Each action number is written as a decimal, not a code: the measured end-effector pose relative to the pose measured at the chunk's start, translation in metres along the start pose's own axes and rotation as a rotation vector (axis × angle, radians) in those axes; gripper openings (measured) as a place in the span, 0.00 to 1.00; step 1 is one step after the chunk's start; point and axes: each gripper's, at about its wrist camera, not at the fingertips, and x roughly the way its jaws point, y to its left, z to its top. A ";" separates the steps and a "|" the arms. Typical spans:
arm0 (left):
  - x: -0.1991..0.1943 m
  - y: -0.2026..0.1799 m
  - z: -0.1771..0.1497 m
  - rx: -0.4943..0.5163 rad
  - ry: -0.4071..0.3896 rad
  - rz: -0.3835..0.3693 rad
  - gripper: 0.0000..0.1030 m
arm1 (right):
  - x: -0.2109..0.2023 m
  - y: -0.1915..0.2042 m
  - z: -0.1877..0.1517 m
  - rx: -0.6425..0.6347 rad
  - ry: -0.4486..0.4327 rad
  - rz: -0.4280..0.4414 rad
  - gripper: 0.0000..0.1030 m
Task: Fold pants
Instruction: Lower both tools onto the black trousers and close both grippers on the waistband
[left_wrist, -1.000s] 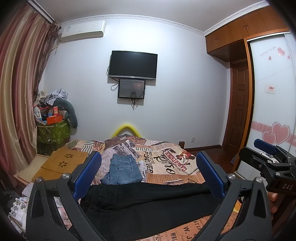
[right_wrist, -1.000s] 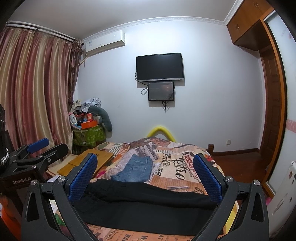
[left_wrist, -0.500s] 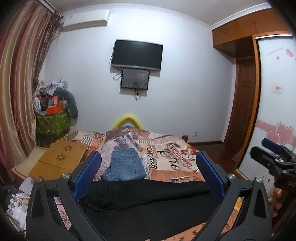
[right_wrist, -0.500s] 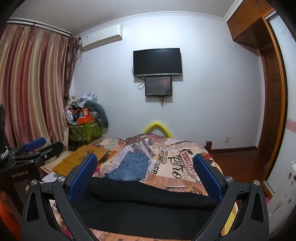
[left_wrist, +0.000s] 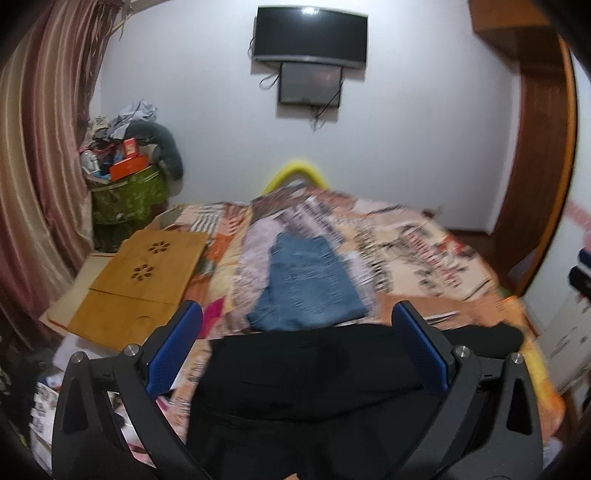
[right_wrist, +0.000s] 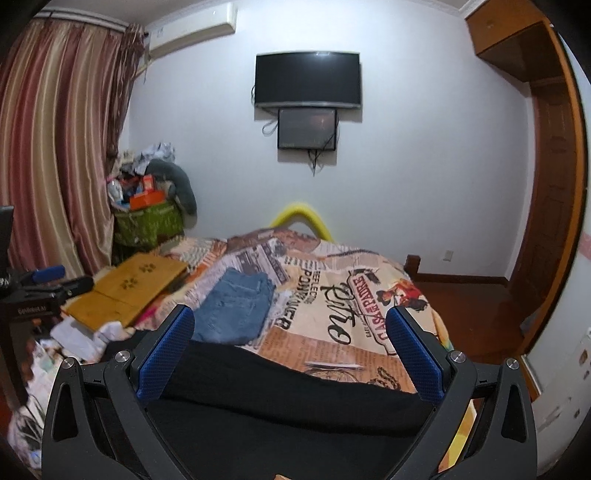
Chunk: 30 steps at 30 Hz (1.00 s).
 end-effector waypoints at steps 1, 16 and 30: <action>0.015 0.005 -0.003 0.015 0.015 0.021 1.00 | 0.014 -0.003 -0.003 -0.011 0.023 0.001 1.00; 0.175 0.072 -0.063 -0.065 0.366 0.035 0.82 | 0.146 -0.022 -0.037 -0.076 0.271 0.100 0.99; 0.249 0.097 -0.089 -0.219 0.590 -0.080 0.75 | 0.240 -0.007 -0.059 -0.201 0.548 0.327 0.86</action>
